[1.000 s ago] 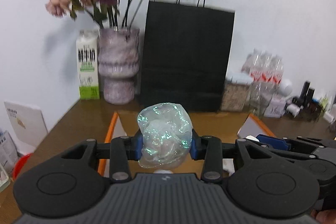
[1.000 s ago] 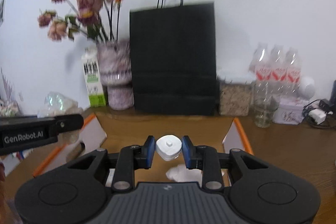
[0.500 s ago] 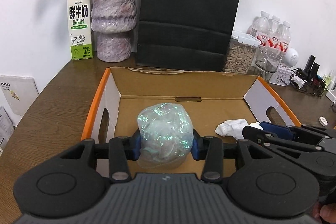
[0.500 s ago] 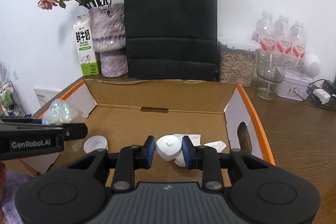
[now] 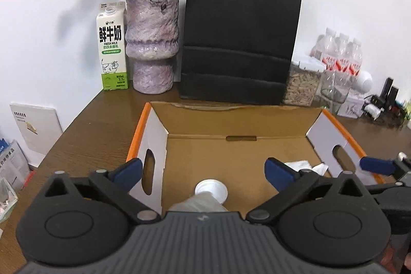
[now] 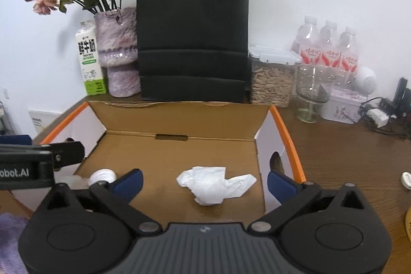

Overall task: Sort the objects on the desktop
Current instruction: 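Carry bag and earbud case into the box and open both tools, then move both tools back toward the second bottle cap and braided cable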

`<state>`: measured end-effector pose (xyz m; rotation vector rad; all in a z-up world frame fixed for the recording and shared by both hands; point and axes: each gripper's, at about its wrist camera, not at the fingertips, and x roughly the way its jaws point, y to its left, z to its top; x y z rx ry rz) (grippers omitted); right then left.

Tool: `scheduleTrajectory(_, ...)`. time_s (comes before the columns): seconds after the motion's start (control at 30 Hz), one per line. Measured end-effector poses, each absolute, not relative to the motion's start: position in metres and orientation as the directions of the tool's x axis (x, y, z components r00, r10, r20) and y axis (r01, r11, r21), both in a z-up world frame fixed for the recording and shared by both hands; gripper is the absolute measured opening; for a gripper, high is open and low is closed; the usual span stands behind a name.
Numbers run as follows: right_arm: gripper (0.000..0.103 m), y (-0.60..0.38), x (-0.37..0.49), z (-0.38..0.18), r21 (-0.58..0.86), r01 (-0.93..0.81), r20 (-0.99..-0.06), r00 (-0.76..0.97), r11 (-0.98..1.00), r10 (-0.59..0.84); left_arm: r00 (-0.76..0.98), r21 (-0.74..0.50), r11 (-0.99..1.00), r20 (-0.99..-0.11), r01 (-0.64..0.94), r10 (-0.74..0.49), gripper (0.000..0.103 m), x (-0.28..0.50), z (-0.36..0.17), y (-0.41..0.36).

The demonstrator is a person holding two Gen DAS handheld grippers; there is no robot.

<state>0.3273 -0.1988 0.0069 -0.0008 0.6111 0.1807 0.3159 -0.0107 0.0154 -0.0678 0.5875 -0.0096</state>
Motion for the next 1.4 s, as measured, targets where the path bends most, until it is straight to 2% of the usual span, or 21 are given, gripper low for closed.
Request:
scheduleTrajectory(0.67,0.103,-0.203,0.307,0.03,0.041,-0.183,-0.505,0.845,0.982,0.178,0.891,-0.064,0.998,-0.452,0.006,-0.034,0.103,0.288,0.042,-0.012)
scheduleTrajectory(1.0,0.103,-0.212,0.265,0.054,0.027,-0.202,-0.428,0.883,0.979,0.194,0.93,-0.098,0.994,-0.356,0.057,-0.089,0.103,0.23,0.061,-0.006)
scheduleTrajectory(1.4,0.103,-0.229,0.184,0.063,0.008,-0.241,-0.354,0.907,0.971,0.228,0.944,-0.086,0.994,-0.318,0.061,-0.085,0.103,0.156,0.064,0.01)
